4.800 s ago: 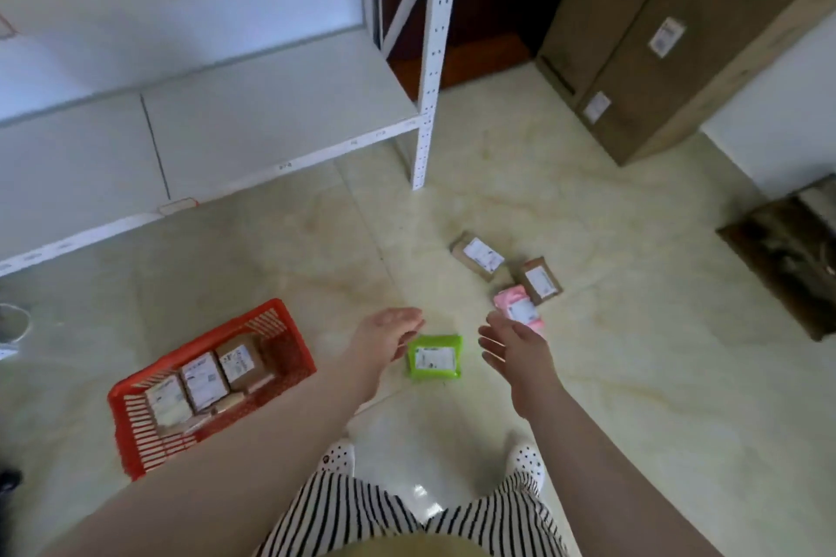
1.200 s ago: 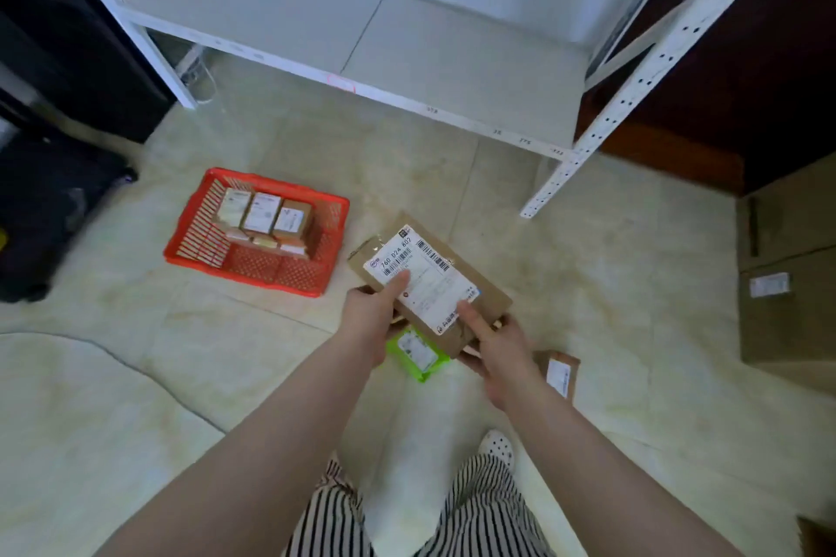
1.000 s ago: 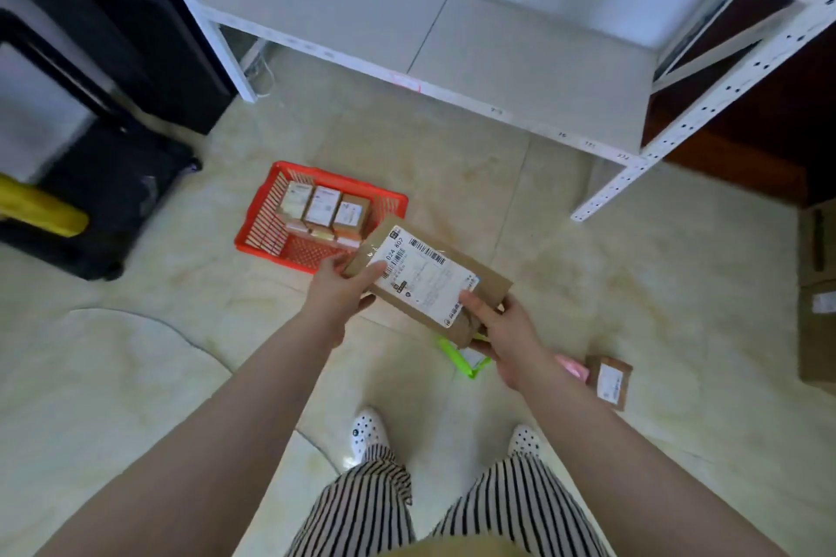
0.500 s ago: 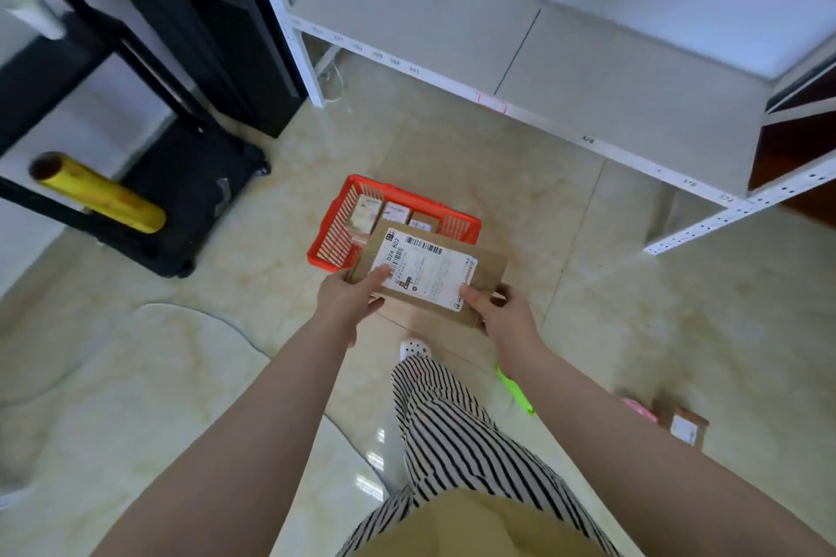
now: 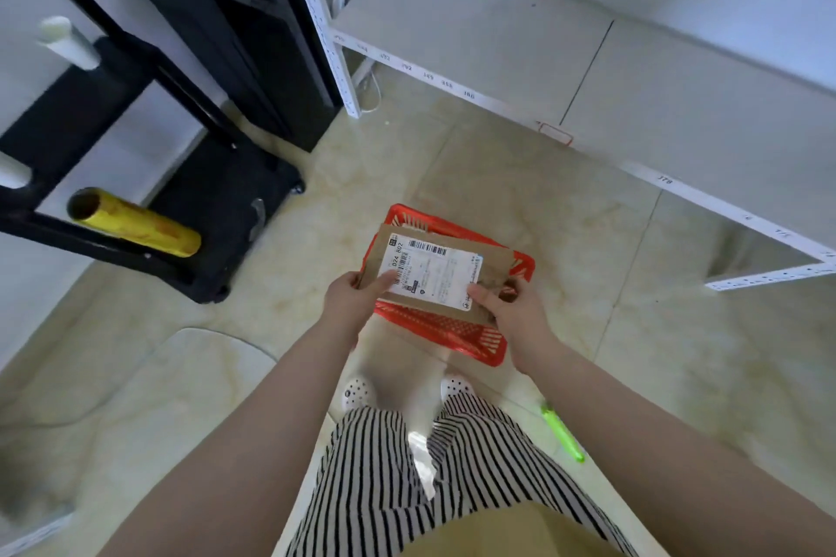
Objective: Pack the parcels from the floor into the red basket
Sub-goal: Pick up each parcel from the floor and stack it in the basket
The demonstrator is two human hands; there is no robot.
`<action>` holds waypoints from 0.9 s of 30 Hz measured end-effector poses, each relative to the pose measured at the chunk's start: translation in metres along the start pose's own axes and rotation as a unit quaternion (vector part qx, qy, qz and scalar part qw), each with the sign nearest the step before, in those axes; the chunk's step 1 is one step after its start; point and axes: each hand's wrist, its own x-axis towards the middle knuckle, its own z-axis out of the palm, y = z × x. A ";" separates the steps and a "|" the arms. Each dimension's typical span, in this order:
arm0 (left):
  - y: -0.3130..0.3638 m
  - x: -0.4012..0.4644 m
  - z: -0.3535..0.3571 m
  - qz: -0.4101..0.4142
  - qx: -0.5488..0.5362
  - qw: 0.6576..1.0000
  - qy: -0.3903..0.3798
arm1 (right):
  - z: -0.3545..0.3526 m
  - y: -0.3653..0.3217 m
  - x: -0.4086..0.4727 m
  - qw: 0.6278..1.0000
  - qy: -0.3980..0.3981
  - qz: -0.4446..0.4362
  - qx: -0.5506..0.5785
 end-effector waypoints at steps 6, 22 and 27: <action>0.012 0.057 -0.006 0.030 0.158 0.986 -0.032 | 0.030 0.010 0.023 0.996 0.065 0.051 0.035; -0.141 0.310 0.045 0.080 0.444 0.883 -0.128 | 0.091 0.212 0.233 0.982 0.083 0.052 -0.161; -0.217 0.406 0.094 0.102 0.496 0.845 -0.171 | 0.091 0.287 0.330 0.962 0.038 0.083 -0.256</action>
